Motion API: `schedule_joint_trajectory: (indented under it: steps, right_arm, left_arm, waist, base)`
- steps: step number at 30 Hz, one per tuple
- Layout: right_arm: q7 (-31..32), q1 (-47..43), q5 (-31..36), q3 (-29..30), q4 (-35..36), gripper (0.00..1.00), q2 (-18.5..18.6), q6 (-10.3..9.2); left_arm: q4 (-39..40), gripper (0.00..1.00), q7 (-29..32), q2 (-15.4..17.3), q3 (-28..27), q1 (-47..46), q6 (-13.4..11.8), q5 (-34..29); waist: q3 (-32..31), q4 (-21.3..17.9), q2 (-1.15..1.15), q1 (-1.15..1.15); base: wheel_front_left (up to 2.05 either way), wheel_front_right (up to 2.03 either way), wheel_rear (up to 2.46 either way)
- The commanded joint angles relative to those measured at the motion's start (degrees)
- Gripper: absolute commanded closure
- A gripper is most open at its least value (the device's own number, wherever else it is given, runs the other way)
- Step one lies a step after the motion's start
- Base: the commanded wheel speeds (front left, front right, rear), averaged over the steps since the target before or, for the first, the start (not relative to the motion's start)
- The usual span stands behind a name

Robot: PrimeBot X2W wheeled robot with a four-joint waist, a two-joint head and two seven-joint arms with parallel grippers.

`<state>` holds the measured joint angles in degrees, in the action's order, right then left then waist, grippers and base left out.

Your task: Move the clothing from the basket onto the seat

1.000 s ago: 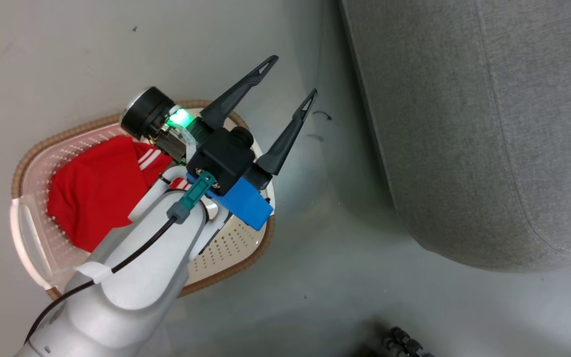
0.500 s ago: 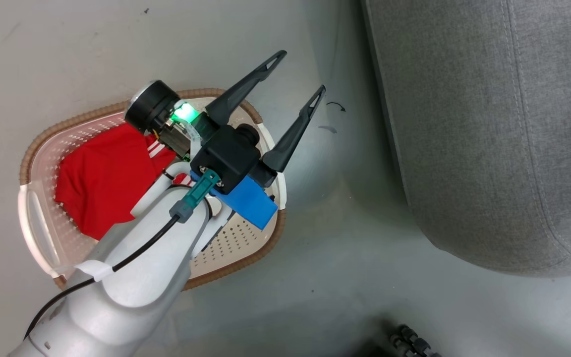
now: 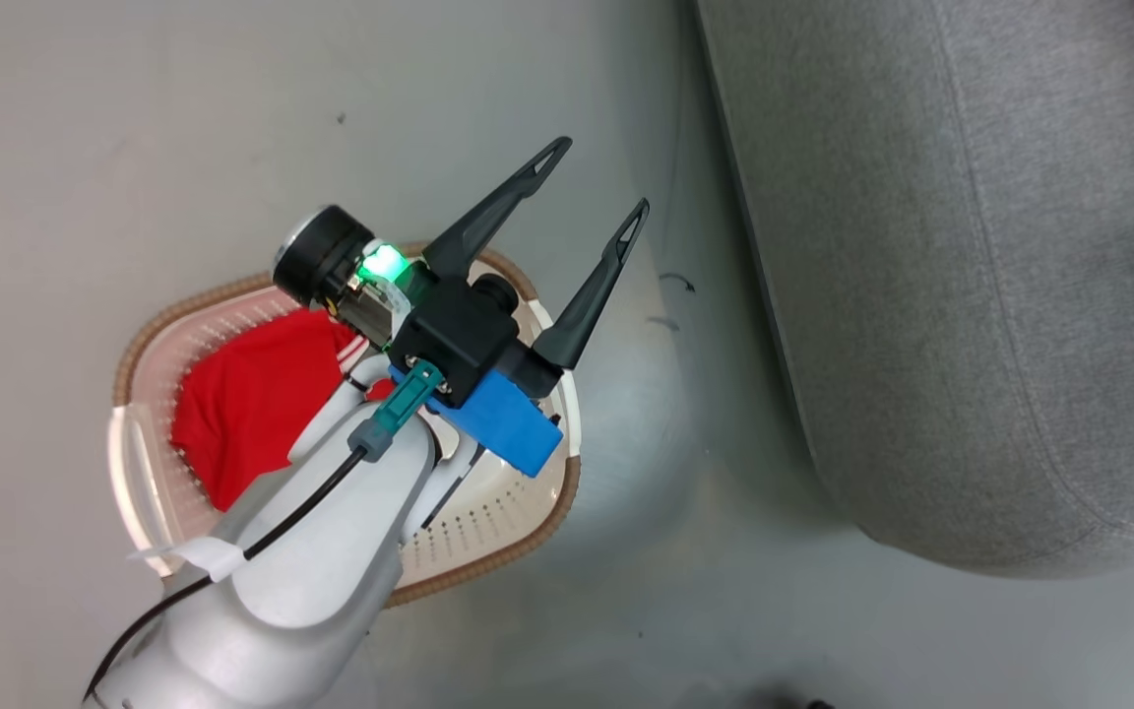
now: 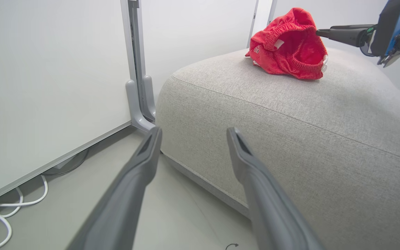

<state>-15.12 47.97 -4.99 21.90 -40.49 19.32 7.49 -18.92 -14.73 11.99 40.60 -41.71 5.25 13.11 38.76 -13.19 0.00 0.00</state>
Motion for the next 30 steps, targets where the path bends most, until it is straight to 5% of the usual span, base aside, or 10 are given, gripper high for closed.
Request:
schedule_joint_trajectory:
  steps: [1, 17, 30]
  right_arm:
    - [-0.05, -2.80, 0.33, -0.40, 1.27, 0.00, -0.54, 0.02]
    - [-0.05, -23.91, -0.95, -9.86, 22.08, 0.00, -6.77, 0.02]
    - [-0.05, -33.34, -0.52, -19.27, 31.48, 0.00, -12.09, 0.02]
  left_arm:
    - [-0.41, 0.00, -0.32, -0.37, -0.40, 1.02, -0.25, 0.49]
    - [1.96, 0.00, -0.54, -2.95, -12.92, 15.28, -2.86, 3.67]
    - [3.15, 0.00, -0.54, -5.85, -25.71, 25.24, -2.21, 0.74]
  waist:
    - [-3.62, 0.85, 0.00, 0.00]
    - [-20.27, 6.90, 0.00, 0.00]
    - [-28.77, 12.93, 0.00, 0.00]
  base:
    - [0.00, 0.00, 0.00]
    - [0.00, 0.00, 0.00]
    - [0.00, 0.00, 0.00]
